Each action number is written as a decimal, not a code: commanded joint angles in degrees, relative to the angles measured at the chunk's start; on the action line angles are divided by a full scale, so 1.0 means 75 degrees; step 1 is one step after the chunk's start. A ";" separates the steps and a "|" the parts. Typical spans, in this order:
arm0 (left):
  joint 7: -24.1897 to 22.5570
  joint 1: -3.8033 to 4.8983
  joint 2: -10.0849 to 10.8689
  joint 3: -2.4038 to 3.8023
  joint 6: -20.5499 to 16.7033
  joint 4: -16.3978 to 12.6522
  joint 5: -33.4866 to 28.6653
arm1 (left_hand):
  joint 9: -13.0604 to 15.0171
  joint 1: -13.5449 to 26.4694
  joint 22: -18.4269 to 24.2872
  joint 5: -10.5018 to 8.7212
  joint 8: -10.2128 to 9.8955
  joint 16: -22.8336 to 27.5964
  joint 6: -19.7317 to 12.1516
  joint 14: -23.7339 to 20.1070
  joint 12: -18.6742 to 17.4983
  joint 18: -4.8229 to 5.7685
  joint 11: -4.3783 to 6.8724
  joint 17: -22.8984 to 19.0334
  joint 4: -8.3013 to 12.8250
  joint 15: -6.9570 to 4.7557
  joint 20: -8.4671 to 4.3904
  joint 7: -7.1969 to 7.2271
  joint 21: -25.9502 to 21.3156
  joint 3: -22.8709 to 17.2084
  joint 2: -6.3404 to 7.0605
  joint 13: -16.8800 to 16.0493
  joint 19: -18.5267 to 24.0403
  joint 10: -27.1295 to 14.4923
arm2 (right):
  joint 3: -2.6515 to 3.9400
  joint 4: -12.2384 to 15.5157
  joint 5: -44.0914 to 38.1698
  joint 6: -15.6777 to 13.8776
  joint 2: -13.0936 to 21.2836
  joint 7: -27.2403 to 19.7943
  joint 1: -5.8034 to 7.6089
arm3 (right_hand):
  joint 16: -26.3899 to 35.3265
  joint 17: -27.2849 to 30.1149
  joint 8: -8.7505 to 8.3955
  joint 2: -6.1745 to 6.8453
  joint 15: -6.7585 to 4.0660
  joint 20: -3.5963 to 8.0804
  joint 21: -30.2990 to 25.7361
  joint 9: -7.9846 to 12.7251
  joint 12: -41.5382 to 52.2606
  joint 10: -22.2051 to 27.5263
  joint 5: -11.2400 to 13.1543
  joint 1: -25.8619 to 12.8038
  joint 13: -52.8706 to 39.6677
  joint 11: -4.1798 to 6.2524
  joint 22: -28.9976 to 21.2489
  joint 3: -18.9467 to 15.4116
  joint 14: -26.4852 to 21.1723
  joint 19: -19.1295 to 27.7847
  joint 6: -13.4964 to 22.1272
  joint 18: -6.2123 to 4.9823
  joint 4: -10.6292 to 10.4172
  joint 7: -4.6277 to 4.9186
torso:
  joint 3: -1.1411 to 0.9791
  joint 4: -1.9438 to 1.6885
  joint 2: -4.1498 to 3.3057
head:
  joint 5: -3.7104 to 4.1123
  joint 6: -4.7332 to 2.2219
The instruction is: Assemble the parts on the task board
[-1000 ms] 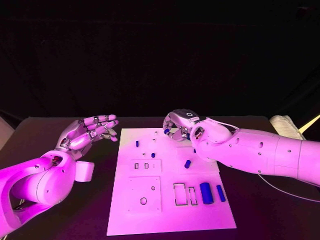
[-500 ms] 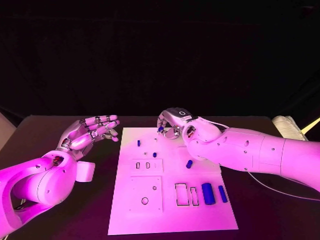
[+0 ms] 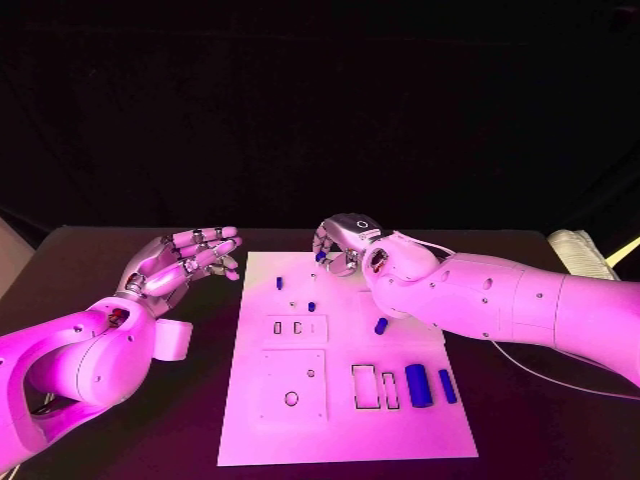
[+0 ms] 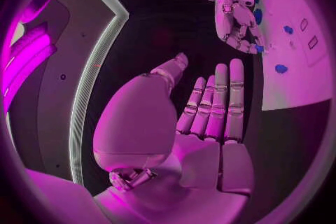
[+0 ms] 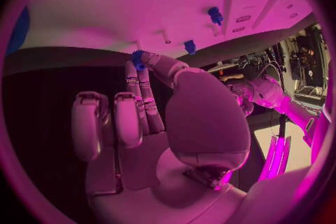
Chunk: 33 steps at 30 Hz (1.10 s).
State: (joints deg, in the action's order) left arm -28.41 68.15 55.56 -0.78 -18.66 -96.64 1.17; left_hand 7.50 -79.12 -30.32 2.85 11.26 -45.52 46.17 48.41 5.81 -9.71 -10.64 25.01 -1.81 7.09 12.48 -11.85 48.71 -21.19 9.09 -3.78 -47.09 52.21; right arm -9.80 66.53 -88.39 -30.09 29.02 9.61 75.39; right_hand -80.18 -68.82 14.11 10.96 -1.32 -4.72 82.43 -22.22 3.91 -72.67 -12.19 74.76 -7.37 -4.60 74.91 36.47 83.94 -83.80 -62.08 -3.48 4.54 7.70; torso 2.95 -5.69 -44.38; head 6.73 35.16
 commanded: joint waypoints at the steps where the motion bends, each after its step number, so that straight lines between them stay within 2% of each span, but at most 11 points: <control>1: -0.0027 0.0016 -0.0010 0.0007 0.0169 -0.0024 0.0034 | -0.0010 0.0022 -0.0009 0.0009 -0.0048 -0.0053 -0.0051 -0.0058 -0.0030 -0.0093 -0.0009 -0.0011 0.0041 -0.0001 -0.0013 -0.0212 0.0036 -0.0025 -0.0057 0.0010 0.0054 -0.0058 | 0.0003 -0.0016 -0.0018 0.0224 -0.0017 0.0001 -0.0006 | -0.0051 -0.0004 -0.0029 -0.0082 0.0040 -0.0015 0.0007 -0.0012 0.0047 -0.0103 -0.0018 0.0117 -0.0306 0.0143 0.0458 0.0027 0.0327 -0.0049 0.0053 0.0121 -0.0003 -0.0002 | 0.0000 0.0003 -0.0006 | -0.0003 0.0004; 19: -0.0018 0.0030 -0.0011 0.0007 0.0172 -0.0005 0.0034 | -0.0012 0.0025 -0.0026 0.0009 -0.0052 -0.0069 -0.0062 -0.0072 -0.0053 -0.0093 -0.0021 -0.0020 0.0042 0.0009 -0.0005 -0.0221 0.0065 -0.0021 -0.0060 0.0013 0.0082 -0.0122 | 0.0002 -0.0029 0.0008 0.0312 -0.0069 -0.0062 -0.0007 | -0.0049 0.0021 -0.0055 -0.0052 0.0057 -0.0034 -0.0035 -0.0029 0.0011 -0.0057 0.0009 0.0064 -0.0313 0.0125 0.0400 0.0018 0.0319 -0.0011 0.0096 0.0106 -0.0015 0.0010 | 0.0004 0.0002 -0.0034 | -0.0014 0.0002; 25: -0.0015 0.0034 -0.0015 0.0007 0.0176 -0.0001 0.0034 | -0.0012 0.0025 -0.0029 0.0009 -0.0053 -0.0071 -0.0063 -0.0074 -0.0057 -0.0093 -0.0023 -0.0021 0.0042 0.0010 -0.0003 -0.0222 0.0069 -0.0021 -0.0061 0.0013 0.0086 -0.0133 | 0.0002 -0.0098 0.0010 0.0275 -0.0117 -0.0060 -0.0007 | -0.0052 0.0029 -0.0095 -0.0032 0.0078 -0.0053 -0.0095 -0.0038 -0.0027 0.0017 0.0023 0.0033 -0.0311 0.0100 0.0316 0.0034 0.0310 0.0040 0.0163 0.0086 -0.0021 0.0029 | 0.0010 -0.0005 -0.0037 | -0.0011 -0.0017; 33: -0.0013 0.0043 -0.0002 0.0007 0.0198 0.0005 0.0034 | -0.0012 0.0025 -0.0029 0.0009 -0.0053 -0.0071 -0.0063 -0.0074 -0.0057 -0.0093 -0.0023 -0.0021 0.0042 0.0010 -0.0003 -0.0222 0.0069 -0.0021 -0.0061 0.0013 0.0086 -0.0133 | 0.0001 -0.0134 -0.0036 0.0415 -0.0167 -0.0043 -0.0007 | -0.0029 0.0102 -0.0185 0.0038 0.0129 -0.0099 -0.0208 -0.0048 -0.0052 0.0200 0.0049 -0.0039 -0.0293 0.0038 0.0163 0.0063 0.0283 0.0135 0.0305 0.0050 -0.0040 0.0084 | 0.0008 0.0004 -0.0050 | -0.0013 -0.0011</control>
State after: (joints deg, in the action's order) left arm -28.23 68.35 55.60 -0.78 -18.37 -96.52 1.17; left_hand 7.46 -79.13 -30.46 2.85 11.26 -45.75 46.18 48.22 5.61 -9.71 -10.86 24.90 -1.81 7.29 12.49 -11.85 48.98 -21.19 9.08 -3.73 -46.68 51.59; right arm -9.80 65.53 -88.11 -28.36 27.93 9.49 75.37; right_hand -80.37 -68.10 13.07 10.96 -0.70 -5.45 81.09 -22.50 3.72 -71.63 -11.60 74.76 -7.37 -4.43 74.93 36.71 84.13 -83.07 -60.16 -3.50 4.30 8.41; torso 3.03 -5.71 -44.70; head 6.63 35.05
